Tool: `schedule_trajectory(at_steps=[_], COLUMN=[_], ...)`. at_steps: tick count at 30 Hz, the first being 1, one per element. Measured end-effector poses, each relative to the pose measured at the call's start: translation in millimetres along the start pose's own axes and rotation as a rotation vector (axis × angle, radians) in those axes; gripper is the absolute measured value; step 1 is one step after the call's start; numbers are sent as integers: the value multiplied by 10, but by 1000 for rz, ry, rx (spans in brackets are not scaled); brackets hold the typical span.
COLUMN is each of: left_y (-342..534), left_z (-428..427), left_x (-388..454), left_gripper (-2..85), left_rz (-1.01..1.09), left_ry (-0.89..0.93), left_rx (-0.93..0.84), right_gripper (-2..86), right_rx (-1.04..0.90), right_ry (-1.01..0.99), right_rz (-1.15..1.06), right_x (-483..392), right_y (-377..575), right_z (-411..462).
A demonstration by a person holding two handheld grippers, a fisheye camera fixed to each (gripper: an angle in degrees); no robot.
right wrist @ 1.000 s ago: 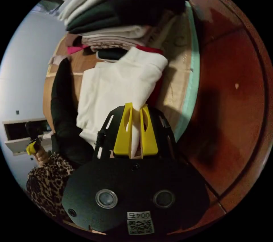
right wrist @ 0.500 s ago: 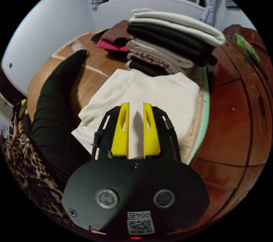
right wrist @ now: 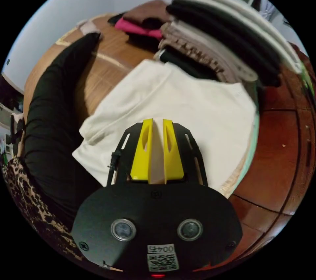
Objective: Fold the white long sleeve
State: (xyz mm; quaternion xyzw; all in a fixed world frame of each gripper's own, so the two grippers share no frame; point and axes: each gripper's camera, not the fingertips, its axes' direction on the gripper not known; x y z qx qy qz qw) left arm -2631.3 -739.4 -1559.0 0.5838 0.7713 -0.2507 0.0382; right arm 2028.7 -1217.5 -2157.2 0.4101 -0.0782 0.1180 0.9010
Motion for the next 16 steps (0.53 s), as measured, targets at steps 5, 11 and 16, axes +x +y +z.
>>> schedule_trajectory(at_steps=[5, 11, 16], left_y=[15, 108, 176], left_z=[205, 241, 214], left_x=[94, 402, 610], left_gripper=[8, 4, 6], left_rz=[-3, 93, 158], left_ry=[35, -32, -105], left_rx=[2, 56, 84], right_gripper=[10, 103, 159], right_rx=[103, 492, 493], right_ry=[-34, 120, 196], right_rz=[-13, -59, -20], right_x=[-20, 111, 253], right_y=[19, -659, -1544], right_z=[-199, -1097, -1217])
